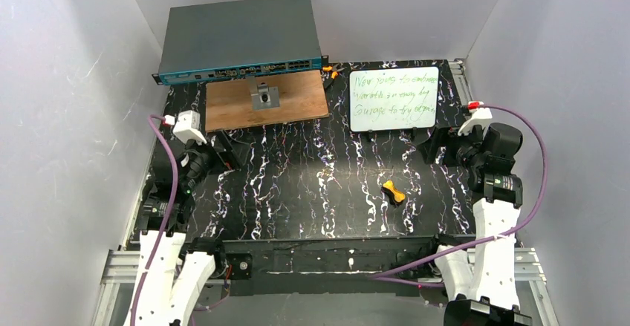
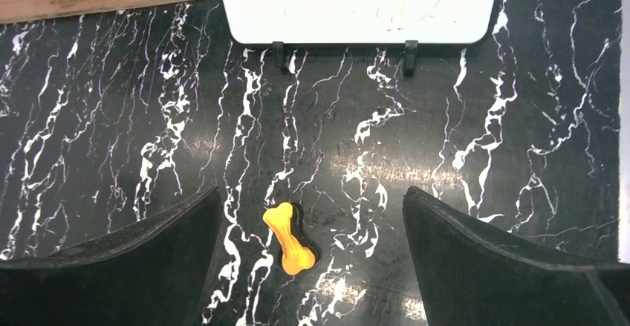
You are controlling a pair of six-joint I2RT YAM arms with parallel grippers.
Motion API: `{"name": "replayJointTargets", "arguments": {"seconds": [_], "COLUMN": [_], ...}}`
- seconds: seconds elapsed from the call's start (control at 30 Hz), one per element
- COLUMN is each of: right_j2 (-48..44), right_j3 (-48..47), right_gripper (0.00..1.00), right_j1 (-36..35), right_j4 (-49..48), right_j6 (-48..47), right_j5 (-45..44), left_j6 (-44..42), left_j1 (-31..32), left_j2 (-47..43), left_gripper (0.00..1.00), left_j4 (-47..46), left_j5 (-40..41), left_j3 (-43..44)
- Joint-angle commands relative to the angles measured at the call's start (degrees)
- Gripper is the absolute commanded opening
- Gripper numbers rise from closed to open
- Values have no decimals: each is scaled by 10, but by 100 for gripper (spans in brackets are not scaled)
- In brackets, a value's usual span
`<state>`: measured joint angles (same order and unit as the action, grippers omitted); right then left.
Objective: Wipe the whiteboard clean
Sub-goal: Pick up the whiteboard from the whiteboard stand.
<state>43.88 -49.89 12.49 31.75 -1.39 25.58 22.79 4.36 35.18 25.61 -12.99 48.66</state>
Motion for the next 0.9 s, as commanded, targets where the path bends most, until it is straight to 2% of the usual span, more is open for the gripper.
{"name": "replayJointTargets", "arguments": {"seconds": [0.0, 0.17, 0.23, 0.4, 0.57, 0.7, 0.87], "right_j2": [-1, 2, 5, 10, 26, 36, 44], "right_j3": [2, 2, 9, 32, 56, 68, 74], "right_gripper": [97, 97, 97, 98, 99, 99, 98], "right_j1": [9, 10, 10, 10, 10, 10, 10], "right_j4": [0, 13, 19, 48, 109, 114, 105], "right_j6": [19, -27, -63, -181, -309, -336, -336], "right_j5": [30, 74, 111, 257, 377, 380, 359], "left_j6": [41, 96, 108, 123, 152, 142, 158], "left_j1": [2, 2, 2, 3, 42, 123, 161], "left_j2": [4, 7, 18, 49, 62, 99, 157], "left_gripper": [99, 99, 100, 99, 100, 100, 99], "left_j4": [-46, -166, -181, -195, -286, -326, -406], "left_j5": [-89, -146, -156, -184, -186, -134, -125], "left_j3": [-27, -102, -112, -124, -169, -183, -202]}}
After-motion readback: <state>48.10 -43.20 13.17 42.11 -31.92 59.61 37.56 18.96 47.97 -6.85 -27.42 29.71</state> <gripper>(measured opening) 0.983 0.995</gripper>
